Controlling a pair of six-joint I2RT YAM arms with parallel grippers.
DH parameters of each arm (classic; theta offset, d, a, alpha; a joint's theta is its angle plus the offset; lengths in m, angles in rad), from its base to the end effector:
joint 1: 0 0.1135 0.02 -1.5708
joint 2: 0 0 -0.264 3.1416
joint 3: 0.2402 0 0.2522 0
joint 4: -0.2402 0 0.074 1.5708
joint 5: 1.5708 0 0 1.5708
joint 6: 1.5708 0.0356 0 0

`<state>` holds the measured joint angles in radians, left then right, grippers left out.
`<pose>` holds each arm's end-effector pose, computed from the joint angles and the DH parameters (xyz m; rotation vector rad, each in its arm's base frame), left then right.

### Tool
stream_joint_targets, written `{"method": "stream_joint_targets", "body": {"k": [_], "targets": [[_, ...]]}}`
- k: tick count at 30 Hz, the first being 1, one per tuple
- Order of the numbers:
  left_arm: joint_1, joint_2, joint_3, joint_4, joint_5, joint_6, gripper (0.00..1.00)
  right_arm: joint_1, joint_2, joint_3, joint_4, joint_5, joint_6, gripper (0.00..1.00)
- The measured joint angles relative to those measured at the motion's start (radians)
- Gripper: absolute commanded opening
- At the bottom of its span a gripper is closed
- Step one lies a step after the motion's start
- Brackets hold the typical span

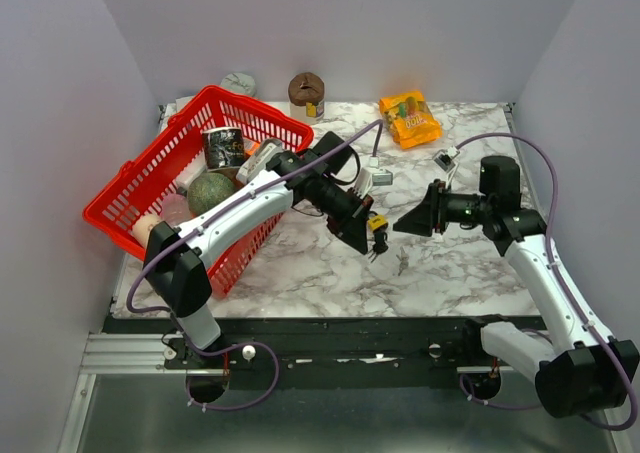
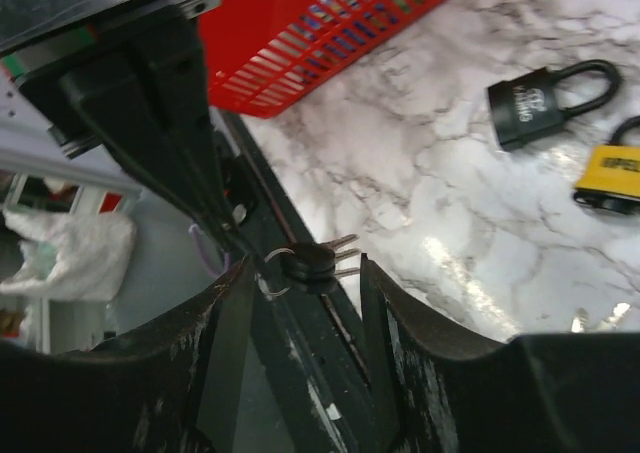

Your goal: Unlock with the key

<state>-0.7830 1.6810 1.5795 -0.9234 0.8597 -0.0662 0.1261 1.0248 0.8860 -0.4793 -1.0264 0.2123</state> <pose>0.2286 -0.2655 0.3277 1.2495 2.3650 -1.4142 0.2037 0.0565 0.3111 -0.5034 2.0582 1.3070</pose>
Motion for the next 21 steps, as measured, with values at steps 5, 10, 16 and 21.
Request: {"method": "stream_joint_targets", "body": {"k": [5, 10, 16, 21], "targets": [[0.012, 0.0, 0.0, -0.027, 0.067, 0.018, 0.0, 0.059, 0.0, 0.0, 0.024, -0.071, 0.0, 0.51], [0.016, 0.0, 0.0, -0.047, 0.096, 0.027, 0.0, 0.072, 0.003, 0.0, 0.04, -0.107, -0.001, 0.48], [0.016, 0.0, 0.0, -0.052, 0.111, 0.032, 0.0, 0.083, 0.03, -0.001, 0.052, -0.166, 0.0, 0.44], [0.016, 0.0, 0.011, -0.056, 0.121, 0.032, 0.0, 0.09, 0.036, -0.001, 0.052, -0.192, -0.001, 0.43]]}}
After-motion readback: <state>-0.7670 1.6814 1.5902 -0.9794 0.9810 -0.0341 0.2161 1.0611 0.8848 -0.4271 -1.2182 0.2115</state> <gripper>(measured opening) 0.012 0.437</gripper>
